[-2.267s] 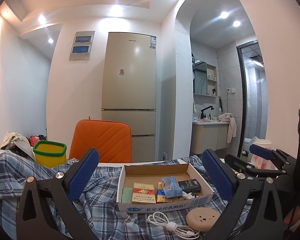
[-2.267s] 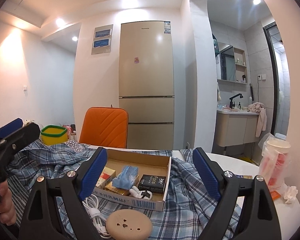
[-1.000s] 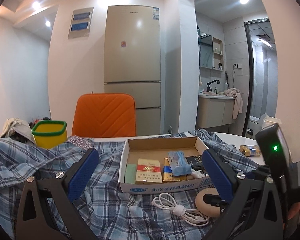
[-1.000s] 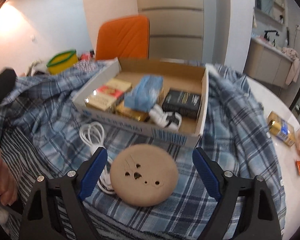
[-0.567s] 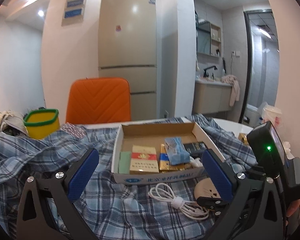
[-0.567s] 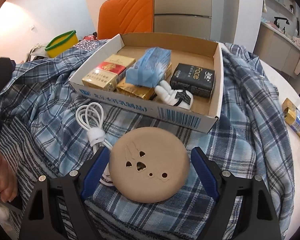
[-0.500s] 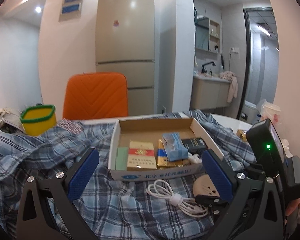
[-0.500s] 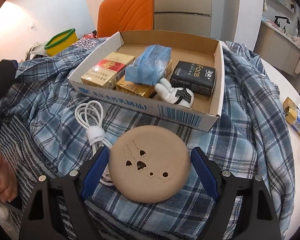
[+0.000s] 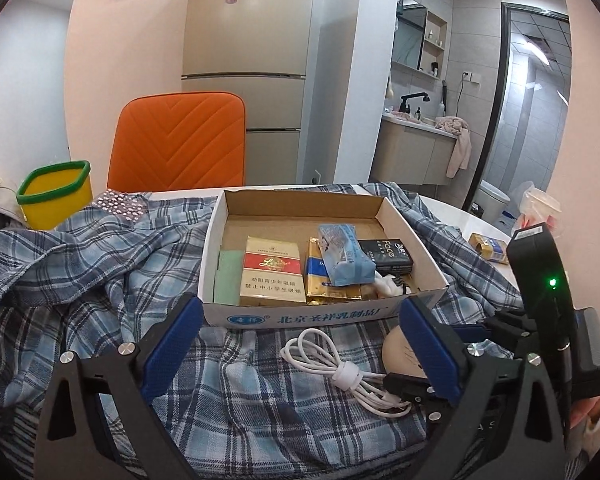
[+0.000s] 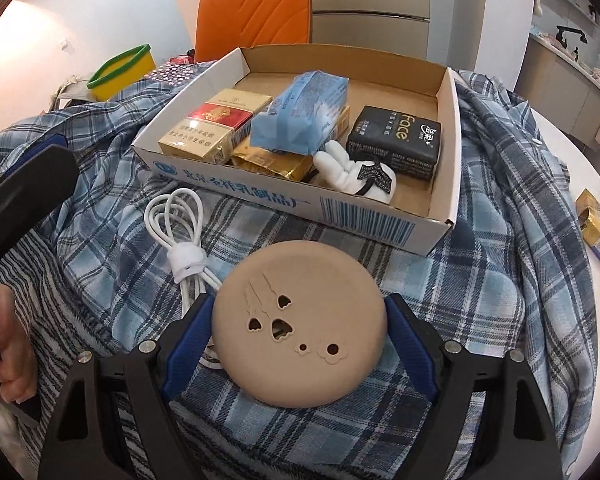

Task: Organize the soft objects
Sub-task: 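Grasp the round beige pad with the right tool, then grasp the white coiled cable with the left tool while the right tool lifts the beige pad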

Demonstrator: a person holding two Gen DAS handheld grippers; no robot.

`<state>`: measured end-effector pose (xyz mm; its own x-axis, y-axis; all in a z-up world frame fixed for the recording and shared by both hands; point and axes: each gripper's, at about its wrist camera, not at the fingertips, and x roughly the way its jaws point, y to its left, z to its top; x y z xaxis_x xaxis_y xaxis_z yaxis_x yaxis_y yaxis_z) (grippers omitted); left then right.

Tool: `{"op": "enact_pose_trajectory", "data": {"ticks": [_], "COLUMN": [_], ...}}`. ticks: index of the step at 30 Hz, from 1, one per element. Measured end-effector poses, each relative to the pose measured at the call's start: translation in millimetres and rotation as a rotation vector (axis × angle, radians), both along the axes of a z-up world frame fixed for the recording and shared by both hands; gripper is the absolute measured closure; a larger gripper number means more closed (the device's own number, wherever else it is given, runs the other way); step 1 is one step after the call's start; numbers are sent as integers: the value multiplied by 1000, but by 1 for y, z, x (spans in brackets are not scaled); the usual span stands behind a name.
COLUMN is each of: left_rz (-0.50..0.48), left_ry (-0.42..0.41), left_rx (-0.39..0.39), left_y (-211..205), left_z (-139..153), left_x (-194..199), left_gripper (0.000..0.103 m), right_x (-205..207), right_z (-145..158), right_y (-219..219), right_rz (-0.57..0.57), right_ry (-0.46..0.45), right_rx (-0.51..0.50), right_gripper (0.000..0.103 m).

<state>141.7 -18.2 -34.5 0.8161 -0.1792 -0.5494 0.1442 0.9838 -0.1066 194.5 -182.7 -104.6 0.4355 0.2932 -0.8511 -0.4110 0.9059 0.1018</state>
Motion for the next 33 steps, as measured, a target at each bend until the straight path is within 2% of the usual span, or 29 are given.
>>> {"op": "enact_pose_trajectory", "data": {"ticks": [2, 4, 7, 10, 12, 13, 17, 19, 20, 21, 24, 27, 33], "left_rz": [-5, -10, -11, -28, -46, -53, -61, -58, -52, -47, -48, -49, -8], "left_ry": [6, 14, 27, 46, 81, 104, 229, 298, 313, 321, 353, 434, 505], "left_rx": [3, 3, 0, -23, -45, -56, -132, -158, -161, -155, -116, -145, -160], "left_y": [-1, -1, 0, 2, 3, 4, 8, 9, 7, 6, -4, -10, -16], "left_z": [0, -1, -2, -3, -4, -6, -13, -17, -18, -18, -20, -27, -34], "left_x": [1, 2, 4, 5, 7, 8, 13, 17, 16, 15, 15, 21, 31], "left_gripper": [6, 9, 9, 16, 27, 28, 43, 54, 65, 69, 69, 69, 69], "right_x": [-2, -7, -20, -31, -34, -34, -29, -28, -28, -29, -29, -29, -31], "right_z": [1, 8, 23, 35, 40, 41, 41, 41, 40, 41, 39, 40, 41], "right_y": [-1, -5, -11, -16, -19, -20, -25, -25, -25, -25, -25, -26, -27], "right_rz": [-7, -23, -44, -65, -87, -94, -109, -113, -113, -112, -107, -110, -120], "right_ry": [-12, -61, -171, -256, -288, -291, -267, -264, -266, -270, -268, -269, -282], "right_rx": [4, 17, 46, 63, 66, 68, 78, 75, 74, 74, 72, 74, 79], "right_gripper": [20, 20, 20, 20, 20, 20, 20, 20, 20, 20, 20, 20, 20]}}
